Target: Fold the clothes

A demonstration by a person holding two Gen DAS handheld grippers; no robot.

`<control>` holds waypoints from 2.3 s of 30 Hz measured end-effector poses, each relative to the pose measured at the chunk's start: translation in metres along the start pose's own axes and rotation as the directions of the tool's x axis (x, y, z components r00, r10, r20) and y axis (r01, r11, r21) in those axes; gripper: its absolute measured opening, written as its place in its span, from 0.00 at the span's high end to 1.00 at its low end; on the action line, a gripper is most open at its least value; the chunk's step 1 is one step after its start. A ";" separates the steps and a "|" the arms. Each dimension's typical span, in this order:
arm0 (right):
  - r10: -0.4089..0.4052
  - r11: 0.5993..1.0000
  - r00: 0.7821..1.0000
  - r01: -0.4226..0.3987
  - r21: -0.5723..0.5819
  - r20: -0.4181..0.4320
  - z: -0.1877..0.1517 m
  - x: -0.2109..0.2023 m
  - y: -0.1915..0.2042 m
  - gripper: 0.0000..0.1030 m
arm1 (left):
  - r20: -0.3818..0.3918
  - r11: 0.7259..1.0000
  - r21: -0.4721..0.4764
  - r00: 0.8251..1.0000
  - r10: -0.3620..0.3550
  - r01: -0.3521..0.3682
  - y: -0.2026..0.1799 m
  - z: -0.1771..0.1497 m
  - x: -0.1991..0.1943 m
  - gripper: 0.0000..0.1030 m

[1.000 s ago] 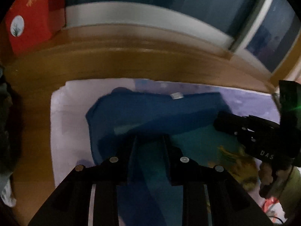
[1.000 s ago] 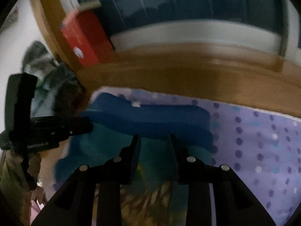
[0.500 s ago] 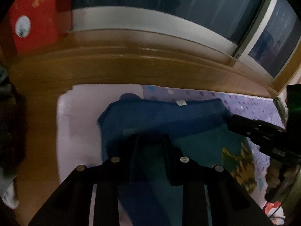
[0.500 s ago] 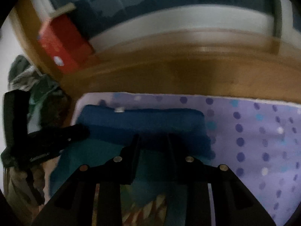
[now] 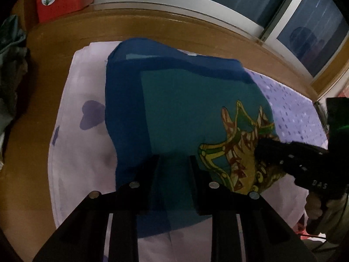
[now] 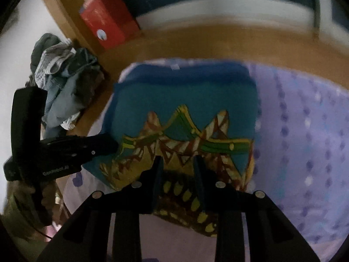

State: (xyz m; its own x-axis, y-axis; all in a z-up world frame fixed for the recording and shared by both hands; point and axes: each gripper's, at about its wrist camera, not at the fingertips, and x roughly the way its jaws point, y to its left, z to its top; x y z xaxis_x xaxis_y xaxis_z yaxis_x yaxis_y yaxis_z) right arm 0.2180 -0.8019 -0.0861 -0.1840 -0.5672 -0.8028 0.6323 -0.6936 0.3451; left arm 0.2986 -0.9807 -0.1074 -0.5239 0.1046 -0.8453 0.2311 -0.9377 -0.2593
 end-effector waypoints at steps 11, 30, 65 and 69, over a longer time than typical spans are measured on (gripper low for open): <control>-0.067 0.988 0.997 0.073 -0.140 0.047 -0.021 -0.023 0.011 0.70 | 0.049 0.995 -0.014 0.994 0.097 -0.097 -0.020 -0.020 -0.026 0.75; -0.183 0.919 0.978 0.205 -0.336 0.096 -0.059 -0.057 0.015 0.26 | 0.062 0.963 -0.182 0.975 0.214 -0.200 -0.070 -0.076 -0.054 0.75; -0.307 0.946 0.947 0.315 -0.081 0.096 -0.093 -0.066 0.038 0.26 | -0.018 0.991 -0.009 0.991 0.134 -0.134 -0.042 -0.104 -0.049 0.57; -0.311 0.945 0.946 0.318 -0.074 0.091 -0.095 -0.065 0.036 0.26 | -0.021 0.989 -0.011 0.989 0.144 -0.145 -0.041 -0.106 -0.049 0.57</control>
State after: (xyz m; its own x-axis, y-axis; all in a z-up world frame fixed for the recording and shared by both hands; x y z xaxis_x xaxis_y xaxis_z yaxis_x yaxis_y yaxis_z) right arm 0.3241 -0.7478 -0.0674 -0.4394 -0.3616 -0.8223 0.5950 -0.8030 0.0352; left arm 0.4019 -0.9121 -0.1048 -0.4675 -0.0249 -0.8836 0.3132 -0.9394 -0.1392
